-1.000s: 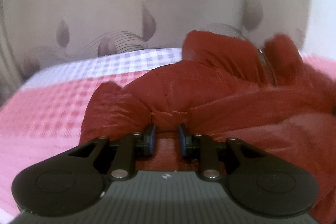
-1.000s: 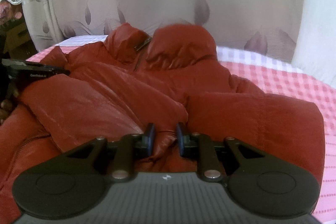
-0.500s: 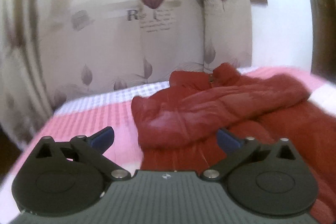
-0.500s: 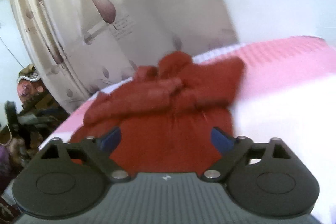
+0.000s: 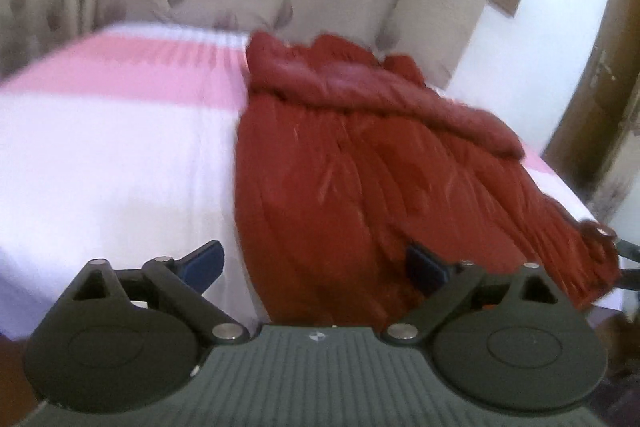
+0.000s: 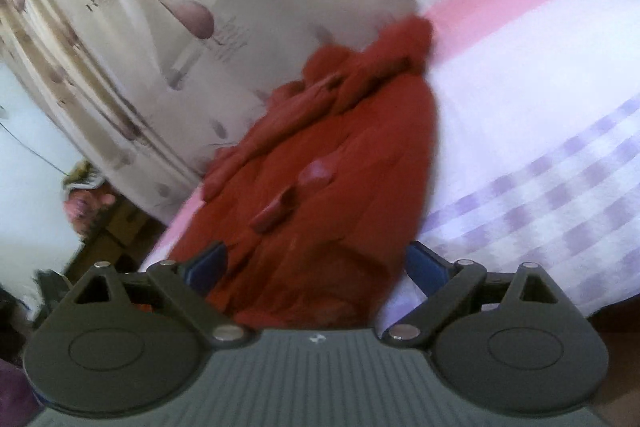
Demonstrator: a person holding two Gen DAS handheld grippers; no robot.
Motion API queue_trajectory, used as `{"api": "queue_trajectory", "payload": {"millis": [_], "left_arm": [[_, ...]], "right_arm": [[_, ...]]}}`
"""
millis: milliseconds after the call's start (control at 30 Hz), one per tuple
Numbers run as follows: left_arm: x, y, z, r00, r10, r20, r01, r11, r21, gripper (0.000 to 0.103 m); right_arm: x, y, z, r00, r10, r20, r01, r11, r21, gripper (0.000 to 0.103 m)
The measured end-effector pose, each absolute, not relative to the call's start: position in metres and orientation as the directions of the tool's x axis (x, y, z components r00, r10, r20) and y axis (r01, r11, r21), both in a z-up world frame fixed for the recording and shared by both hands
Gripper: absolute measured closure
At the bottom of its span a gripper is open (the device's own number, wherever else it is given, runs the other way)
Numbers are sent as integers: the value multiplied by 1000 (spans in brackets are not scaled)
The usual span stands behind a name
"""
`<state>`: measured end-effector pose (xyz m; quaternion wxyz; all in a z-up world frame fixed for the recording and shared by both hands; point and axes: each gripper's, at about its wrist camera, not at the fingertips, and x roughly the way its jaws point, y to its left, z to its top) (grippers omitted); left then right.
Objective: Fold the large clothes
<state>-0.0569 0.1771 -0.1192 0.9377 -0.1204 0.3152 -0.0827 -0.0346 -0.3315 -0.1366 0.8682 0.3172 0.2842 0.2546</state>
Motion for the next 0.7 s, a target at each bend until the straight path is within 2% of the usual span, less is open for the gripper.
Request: {"api": "queue_trajectory", "payload": {"millis": [100,167,200,233,267,300,333,367,433,500,567,600,633,667,700], "left_arm": [[-53,174,-131,762,-275,-586,92,942,-322,8],[-50,172,-131,745,-303,-594,113,935,-335,22],[-48,171,-130,734,-325,-597,132,930,-344,43],[-48,170,-128,727,-328,-603,142,931,-336,50],[-47,170,-125,725,-320,-610,139,935,-325,55],[-48,172,-125,719,-325,-614,134,932,-336,60],[-49,175,-125,716,-337,-612,128,925,-359,65],[-51,177,-125,719,-346,-603,126,918,-376,67],[-55,179,-127,727,-352,-590,130,913,-386,64],[-54,177,-130,726,-348,-593,132,917,-377,57],[-54,176,-130,725,-365,-583,149,911,-385,45],[-52,175,-132,714,-386,-585,157,901,-404,33],[-50,174,-133,704,-401,-586,161,894,-418,30],[-49,172,-134,701,-403,-589,159,893,-421,31],[-48,170,-134,701,-389,-598,149,899,-411,39]], "right_arm": [[-29,-326,-146,716,622,-317,-246,650,719,5],[-28,-324,-145,715,631,-301,-254,636,729,5],[-27,-322,-145,717,629,-302,-256,640,724,5],[-29,-322,-145,716,628,-305,-259,644,720,6],[-30,-320,-144,713,630,-308,-265,649,713,12],[-29,-320,-143,709,626,-323,-266,662,701,23],[-27,-318,-143,707,611,-356,-251,687,681,56],[-27,-320,-145,709,599,-374,-232,698,678,66],[-29,-327,-151,713,604,-355,-223,676,703,73],[-30,-330,-155,711,618,-337,-215,647,732,74],[-28,-336,-159,698,649,-301,-220,596,773,72],[-27,-337,-161,700,640,-317,-200,602,773,71],[-26,-339,-164,695,642,-323,-192,599,778,67],[-26,-340,-168,685,661,-308,-193,572,798,66],[-26,-341,-170,681,668,-301,-188,556,810,66]]}}
